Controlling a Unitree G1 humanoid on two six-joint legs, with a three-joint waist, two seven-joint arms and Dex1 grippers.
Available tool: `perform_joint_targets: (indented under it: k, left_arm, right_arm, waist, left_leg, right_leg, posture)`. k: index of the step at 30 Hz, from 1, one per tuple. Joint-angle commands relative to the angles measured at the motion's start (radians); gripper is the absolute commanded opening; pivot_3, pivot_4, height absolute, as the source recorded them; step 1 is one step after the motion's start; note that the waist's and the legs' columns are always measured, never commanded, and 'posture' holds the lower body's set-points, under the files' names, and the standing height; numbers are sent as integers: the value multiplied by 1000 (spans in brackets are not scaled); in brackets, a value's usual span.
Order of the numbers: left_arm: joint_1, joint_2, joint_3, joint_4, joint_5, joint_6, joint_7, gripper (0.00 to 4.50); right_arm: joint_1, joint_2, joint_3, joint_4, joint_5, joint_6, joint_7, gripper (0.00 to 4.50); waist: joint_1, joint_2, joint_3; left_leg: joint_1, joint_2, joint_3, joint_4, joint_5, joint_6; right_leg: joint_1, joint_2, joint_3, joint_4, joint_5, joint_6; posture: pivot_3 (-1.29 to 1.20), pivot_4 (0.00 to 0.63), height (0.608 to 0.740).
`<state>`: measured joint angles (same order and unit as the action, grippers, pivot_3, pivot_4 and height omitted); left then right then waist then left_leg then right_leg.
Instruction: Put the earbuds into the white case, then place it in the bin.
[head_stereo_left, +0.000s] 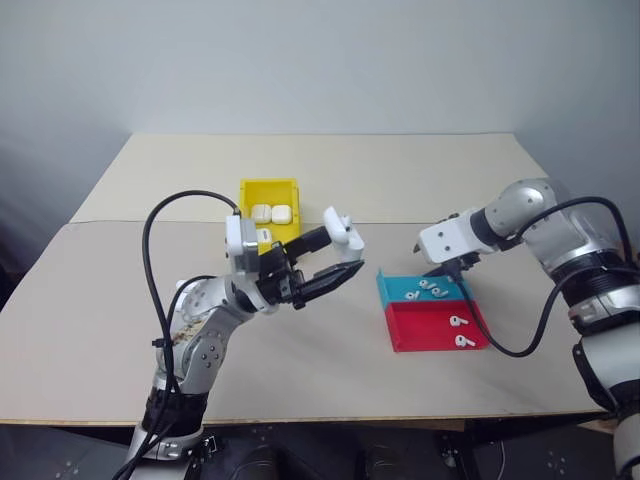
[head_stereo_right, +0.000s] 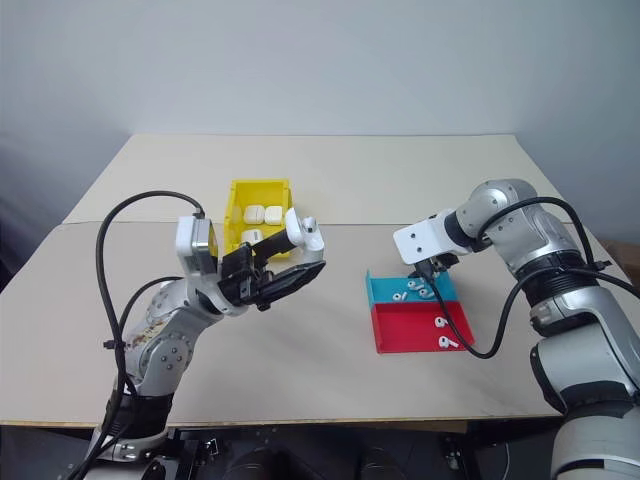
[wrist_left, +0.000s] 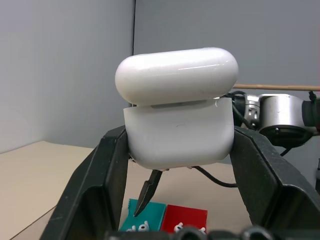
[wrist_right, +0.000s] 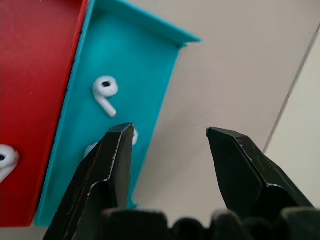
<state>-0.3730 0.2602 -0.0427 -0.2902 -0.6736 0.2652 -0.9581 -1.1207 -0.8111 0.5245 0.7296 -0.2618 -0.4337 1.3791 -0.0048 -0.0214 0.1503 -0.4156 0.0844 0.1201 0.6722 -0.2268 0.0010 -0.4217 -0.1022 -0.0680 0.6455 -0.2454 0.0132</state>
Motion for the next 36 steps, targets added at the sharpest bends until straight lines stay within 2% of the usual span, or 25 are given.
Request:
perform_joint_targets:
  k: [1,9,16,28,31,35,36]
  left_arm:
    - [26,6,-26,-64,-4,-46,-51,2765]
    - [42,52,-49,-60,2,-64,-124,2765]
    - [59,46,-43,-72,15,-74,-84,2765]
    - [79,53,-45,-100,14,-73,-69,2765]
    - [85,55,-46,-106,16,-73,-65,2765]
    - [85,58,-47,-107,18,-73,-65,2765]
    - [84,58,-46,-106,18,-73,-65,2765]
  right_arm:
    - [-42,14,4,82,-48,-71,14,2820]
    - [-71,73,5,231,-131,-97,-37,2820]
    - [-87,120,14,322,-206,-96,-125,2820]
    - [-112,173,10,431,-263,-101,-155,2820]
    - [-106,173,8,427,-259,-117,-134,2197]
    - [-99,177,1,424,-250,-121,-120,766]
    - [-98,178,1,423,-251,-121,-119,597]
  waist:
    - [-1,0,0]
    - [-7,0,0]
    - [-6,1,0]
    - [-8,1,0]
    - [-8,1,0]
    - [-8,1,0]
    - [-8,1,0]
  left_leg:
    - [0,0,0,0,0,0]
    - [0,0,0,0,0,0]
    - [0,0,0,-1,3,-4]
    - [2,0,0,-1,3,-4]
    - [2,0,0,-2,3,-4]
    - [2,0,0,-2,3,-4]
    - [2,0,0,-2,3,-4]
  right_leg:
    - [0,0,0,0,0,0]
    - [0,0,0,1,0,0]
    - [0,0,0,1,0,0]
    - [1,0,0,1,0,0]
    - [1,0,0,1,0,0]
    - [0,0,0,1,0,0]
    - [1,0,0,1,0,0]
  posture:
    - [0,150,740]
    - [0,150,740]
    - [0,150,740]
    - [0,150,740]
    - [0,150,740]
    - [0,150,740]
    - [0,150,740]
